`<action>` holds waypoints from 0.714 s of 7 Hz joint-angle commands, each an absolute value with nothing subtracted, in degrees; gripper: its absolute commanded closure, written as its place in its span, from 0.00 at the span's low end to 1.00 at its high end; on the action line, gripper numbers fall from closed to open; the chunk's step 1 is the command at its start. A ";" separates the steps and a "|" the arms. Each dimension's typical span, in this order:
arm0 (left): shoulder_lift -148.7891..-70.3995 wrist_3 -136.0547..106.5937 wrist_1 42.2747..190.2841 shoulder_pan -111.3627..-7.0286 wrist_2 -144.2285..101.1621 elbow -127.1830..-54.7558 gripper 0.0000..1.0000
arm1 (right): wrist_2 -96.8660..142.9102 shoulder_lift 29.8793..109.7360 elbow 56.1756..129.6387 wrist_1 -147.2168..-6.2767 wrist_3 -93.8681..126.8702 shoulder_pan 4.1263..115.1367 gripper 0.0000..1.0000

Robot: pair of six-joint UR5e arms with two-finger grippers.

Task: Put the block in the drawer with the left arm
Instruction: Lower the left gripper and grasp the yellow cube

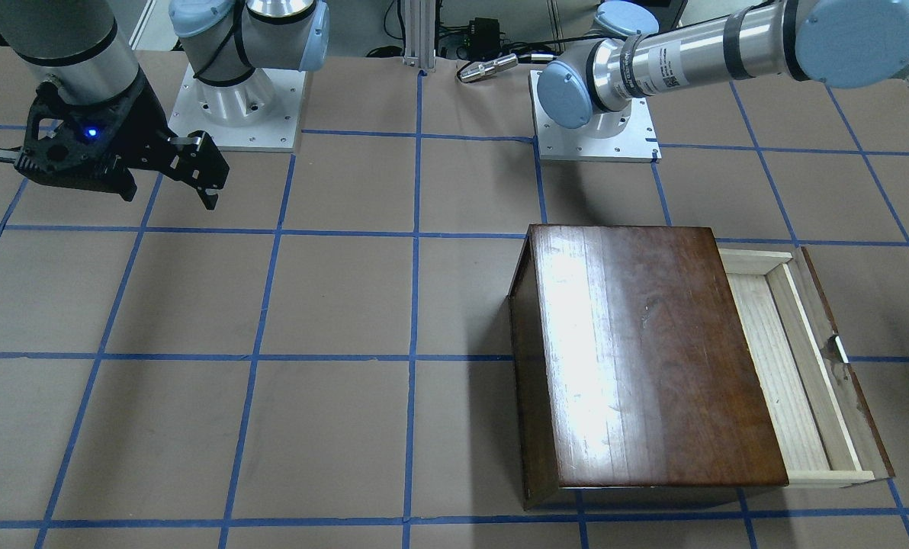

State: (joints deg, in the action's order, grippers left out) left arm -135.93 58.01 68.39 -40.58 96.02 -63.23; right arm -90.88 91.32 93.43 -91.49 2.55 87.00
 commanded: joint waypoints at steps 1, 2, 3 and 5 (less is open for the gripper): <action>-130.29 57.40 74.84 -42.44 95.72 -61.97 1.00 | -90.88 91.32 93.43 -91.49 2.55 87.01 0.00; -127.30 57.31 78.19 -44.19 95.80 -61.44 1.00 | -90.88 91.32 93.51 -91.49 2.55 87.01 0.00; -124.05 54.35 81.35 -46.21 95.89 -61.44 1.00 | -90.88 91.32 93.52 -91.49 2.55 87.01 0.00; -117.45 47.14 88.91 -52.44 95.71 -61.52 1.00 | -90.79 91.32 93.43 -91.49 2.55 87.01 0.00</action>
